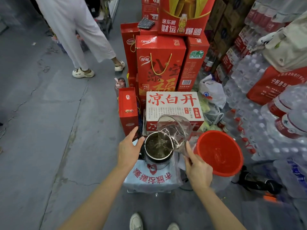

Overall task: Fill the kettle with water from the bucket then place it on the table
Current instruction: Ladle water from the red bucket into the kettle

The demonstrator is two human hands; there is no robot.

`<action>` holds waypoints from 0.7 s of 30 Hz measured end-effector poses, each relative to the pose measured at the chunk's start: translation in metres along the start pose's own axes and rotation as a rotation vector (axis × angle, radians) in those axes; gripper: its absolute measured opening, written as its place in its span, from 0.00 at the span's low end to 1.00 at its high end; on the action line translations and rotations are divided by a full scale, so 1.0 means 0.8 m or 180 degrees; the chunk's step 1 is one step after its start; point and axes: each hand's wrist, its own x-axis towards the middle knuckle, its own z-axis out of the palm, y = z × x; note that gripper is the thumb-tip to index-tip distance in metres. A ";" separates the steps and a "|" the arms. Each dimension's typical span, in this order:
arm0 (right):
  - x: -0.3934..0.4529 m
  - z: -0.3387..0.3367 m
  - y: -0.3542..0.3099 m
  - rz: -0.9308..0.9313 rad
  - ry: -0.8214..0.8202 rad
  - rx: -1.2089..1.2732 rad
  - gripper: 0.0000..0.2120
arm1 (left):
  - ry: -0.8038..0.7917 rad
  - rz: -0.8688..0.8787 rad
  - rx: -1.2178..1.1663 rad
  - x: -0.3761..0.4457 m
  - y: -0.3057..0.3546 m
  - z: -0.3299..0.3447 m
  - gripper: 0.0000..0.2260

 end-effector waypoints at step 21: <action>0.002 0.010 -0.019 -0.0804 0.0154 -0.0740 0.36 | 0.0018 0.0121 -0.0041 -0.008 0.001 0.001 0.26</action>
